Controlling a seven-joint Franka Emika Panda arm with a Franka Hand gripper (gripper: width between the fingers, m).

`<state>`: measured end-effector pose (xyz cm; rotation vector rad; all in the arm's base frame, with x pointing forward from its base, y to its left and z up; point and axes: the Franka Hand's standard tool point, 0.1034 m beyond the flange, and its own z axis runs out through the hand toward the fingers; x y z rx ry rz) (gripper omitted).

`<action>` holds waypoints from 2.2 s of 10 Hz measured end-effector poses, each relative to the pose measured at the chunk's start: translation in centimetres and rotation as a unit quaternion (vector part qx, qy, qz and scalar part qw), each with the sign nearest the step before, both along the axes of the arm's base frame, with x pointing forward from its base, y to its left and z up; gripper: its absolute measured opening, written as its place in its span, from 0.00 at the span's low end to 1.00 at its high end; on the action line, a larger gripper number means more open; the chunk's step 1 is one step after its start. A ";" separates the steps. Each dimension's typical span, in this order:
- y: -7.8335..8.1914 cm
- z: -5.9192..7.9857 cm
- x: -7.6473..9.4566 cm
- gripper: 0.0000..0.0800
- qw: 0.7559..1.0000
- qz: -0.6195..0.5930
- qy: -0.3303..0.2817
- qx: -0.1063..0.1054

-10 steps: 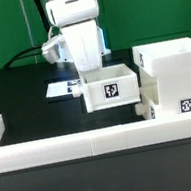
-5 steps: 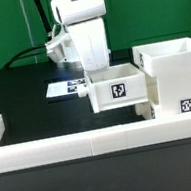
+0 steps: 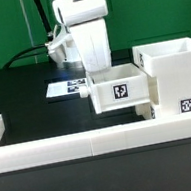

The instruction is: Assemble drawer

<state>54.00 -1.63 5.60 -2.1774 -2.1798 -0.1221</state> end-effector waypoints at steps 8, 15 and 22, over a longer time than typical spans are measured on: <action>0.9 -0.1 0.2 0.06 1.000 -0.009 0.010 0.002; 1.6 0.0 0.5 0.06 1.000 -0.016 0.009 0.004; 2.8 0.0 0.6 0.06 1.000 -0.007 0.014 0.002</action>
Offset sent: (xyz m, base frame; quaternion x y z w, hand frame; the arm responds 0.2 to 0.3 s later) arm 0.0036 0.0038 0.0018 0.0033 0.0012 0.0049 1.0000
